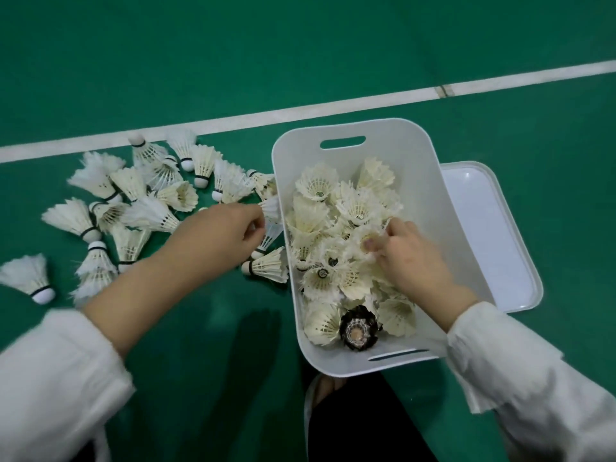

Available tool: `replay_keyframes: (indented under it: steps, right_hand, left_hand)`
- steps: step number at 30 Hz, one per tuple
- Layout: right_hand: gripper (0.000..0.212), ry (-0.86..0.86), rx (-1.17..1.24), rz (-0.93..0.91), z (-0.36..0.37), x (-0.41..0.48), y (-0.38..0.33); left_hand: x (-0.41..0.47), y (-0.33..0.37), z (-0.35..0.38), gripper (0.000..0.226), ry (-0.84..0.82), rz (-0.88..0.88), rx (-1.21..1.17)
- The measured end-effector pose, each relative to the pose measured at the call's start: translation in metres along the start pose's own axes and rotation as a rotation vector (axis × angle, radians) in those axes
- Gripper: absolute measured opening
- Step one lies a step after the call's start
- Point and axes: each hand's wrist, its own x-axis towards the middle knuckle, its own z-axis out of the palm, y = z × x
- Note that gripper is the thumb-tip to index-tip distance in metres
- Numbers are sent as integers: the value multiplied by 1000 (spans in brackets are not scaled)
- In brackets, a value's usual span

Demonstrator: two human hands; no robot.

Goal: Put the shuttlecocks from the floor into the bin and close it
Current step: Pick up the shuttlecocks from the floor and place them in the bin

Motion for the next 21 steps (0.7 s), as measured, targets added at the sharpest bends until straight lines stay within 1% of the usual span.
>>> replay_keyframes:
  steps: [3, 6, 9, 11, 14, 17, 21]
  right_hand:
    - [28, 47, -32, -44, -34, -6, -17]
    - [31, 55, 53, -223, -79, -5, -56]
    - [29, 2, 47, -413, -109, 9, -107]
    - [29, -55, -40, -507, -110, 25, -141]
    - [29, -146, -188, -594, -91, 52, -187]
    - [29, -211, -227, -580, -56, 76, -224]
    - [29, -267, -247, -506, -11, 104, -259]
  left_hand:
    - [3, -18, -20, 16, -152, 113, 195]
    - [-2, -39, -50, 20, -250, 224, 369]
    - [-13, -66, -73, 22, -341, 244, 484]
    - [-21, -93, -78, 23, -379, 213, 522]
    - [-35, -146, -72, 21, -353, 119, 477]
    - [-53, -198, -55, 16, -289, -5, 382]
    - [-82, -246, -21, 15, -195, -175, 221]
